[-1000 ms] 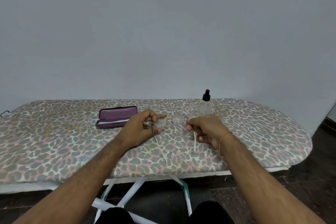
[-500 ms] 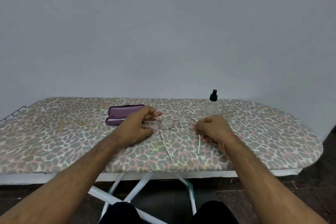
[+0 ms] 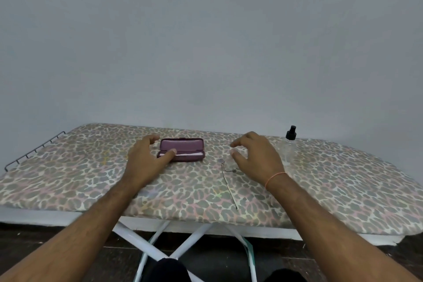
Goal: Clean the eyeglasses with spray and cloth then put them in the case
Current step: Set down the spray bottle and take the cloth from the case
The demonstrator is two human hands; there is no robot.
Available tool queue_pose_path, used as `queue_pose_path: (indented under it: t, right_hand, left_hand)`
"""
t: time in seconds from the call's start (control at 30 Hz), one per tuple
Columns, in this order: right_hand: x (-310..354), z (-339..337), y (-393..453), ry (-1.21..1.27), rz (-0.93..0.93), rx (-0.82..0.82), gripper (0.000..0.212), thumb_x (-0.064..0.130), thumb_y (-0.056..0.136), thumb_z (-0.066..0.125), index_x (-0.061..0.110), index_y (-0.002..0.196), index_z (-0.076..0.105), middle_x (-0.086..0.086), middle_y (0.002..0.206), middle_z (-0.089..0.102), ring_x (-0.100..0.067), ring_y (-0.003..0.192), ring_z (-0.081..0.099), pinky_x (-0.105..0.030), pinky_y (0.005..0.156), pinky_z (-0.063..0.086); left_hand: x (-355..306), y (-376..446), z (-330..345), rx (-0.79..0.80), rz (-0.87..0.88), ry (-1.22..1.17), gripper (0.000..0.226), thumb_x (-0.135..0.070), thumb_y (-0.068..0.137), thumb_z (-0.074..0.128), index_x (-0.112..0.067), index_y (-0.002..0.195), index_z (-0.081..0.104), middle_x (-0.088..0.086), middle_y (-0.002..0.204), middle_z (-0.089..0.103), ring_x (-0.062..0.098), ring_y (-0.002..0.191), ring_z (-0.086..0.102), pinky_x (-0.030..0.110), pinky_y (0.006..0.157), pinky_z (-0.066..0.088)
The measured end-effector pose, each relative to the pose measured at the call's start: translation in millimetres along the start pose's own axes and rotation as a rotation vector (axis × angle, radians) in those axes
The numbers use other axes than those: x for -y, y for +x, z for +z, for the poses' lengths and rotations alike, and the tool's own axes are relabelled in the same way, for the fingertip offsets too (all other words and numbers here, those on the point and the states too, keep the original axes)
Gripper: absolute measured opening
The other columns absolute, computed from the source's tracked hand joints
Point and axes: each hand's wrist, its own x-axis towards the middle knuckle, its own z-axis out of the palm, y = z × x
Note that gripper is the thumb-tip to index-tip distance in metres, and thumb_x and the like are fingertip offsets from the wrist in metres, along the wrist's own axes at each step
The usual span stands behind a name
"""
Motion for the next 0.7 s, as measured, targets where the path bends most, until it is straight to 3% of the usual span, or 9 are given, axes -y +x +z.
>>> queue_pose_path:
  t: [0.13, 0.27, 0.37, 0.47, 0.6, 0.7]
  right_hand:
    - [30.1, 16.1, 26.5, -0.004, -0.041, 0.061, 0.023, 0.046, 0.103, 0.061, 0.037, 0.116, 0.078, 0.009, 0.114, 0.069, -0.02, 0.113, 0.06, -0.045, 0.093, 0.055]
    - [54.1, 31.7, 52.5, -0.006, -0.02, 0.145, 0.025, 0.045, 0.102, 0.061, 0.034, 0.111, 0.082, 0.008, 0.104, 0.073, -0.019, 0.1, 0.067, -0.04, 0.084, 0.058]
    - [69.7, 44.2, 66.2, -0.021, 0.017, 0.233, 0.023, 0.041, 0.1, 0.067, 0.028, 0.094, 0.085, 0.006, 0.087, 0.079, -0.018, 0.082, 0.071, -0.032, 0.071, 0.053]
    - [82.7, 57.1, 74.4, -0.073, 0.044, 0.289, 0.034, 0.042, 0.096, 0.07, 0.023, 0.069, 0.076, 0.003, 0.069, 0.073, -0.018, 0.068, 0.067, -0.032, 0.067, 0.056]
    - [94.5, 67.9, 81.3, -0.156, 0.049, 0.363, 0.032, 0.05, 0.09, 0.076, 0.02, 0.081, 0.081, 0.001, 0.073, 0.073, -0.022, 0.074, 0.071, -0.034, 0.07, 0.06]
    - [99.0, 72.9, 84.4, -0.233, 0.047, 0.38, 0.034, 0.052, 0.086, 0.076, 0.018, 0.089, 0.075, 0.001, 0.075, 0.065, -0.025, 0.079, 0.07, -0.035, 0.074, 0.06]
  left_hand:
    - [1.6, 4.5, 0.0, 0.085, -0.091, -0.016, 0.086, -0.074, 0.076, 0.082, -0.035, 0.148, 0.054, -0.001, 0.138, 0.069, 0.025, 0.126, 0.067, 0.048, 0.11, 0.054]
    - [4.5, 3.1, 0.3, 0.076, -0.029, 0.024, 0.067, -0.057, 0.076, 0.091, -0.031, 0.134, 0.07, -0.007, 0.123, 0.074, 0.013, 0.112, 0.07, 0.033, 0.098, 0.055]
    - [5.5, 0.8, 0.1, 0.09, -0.041, -0.018, 0.062, -0.051, 0.072, 0.096, -0.032, 0.126, 0.073, -0.009, 0.117, 0.074, 0.012, 0.108, 0.07, 0.033, 0.098, 0.057]
    - [7.7, -0.3, 0.3, 0.084, -0.023, -0.032, 0.065, -0.051, 0.069, 0.098, -0.034, 0.126, 0.072, -0.01, 0.117, 0.072, 0.011, 0.109, 0.069, 0.032, 0.096, 0.056]
    - [11.8, 1.6, 2.5, 0.083, 0.036, -0.023, 0.081, -0.058, 0.065, 0.097, -0.033, 0.136, 0.069, -0.011, 0.126, 0.069, 0.011, 0.113, 0.065, 0.033, 0.098, 0.054]
    - [15.4, 2.5, 4.1, 0.08, 0.072, -0.01, 0.089, -0.067, 0.06, 0.093, -0.033, 0.138, 0.067, -0.011, 0.129, 0.068, 0.011, 0.116, 0.064, 0.036, 0.102, 0.055]
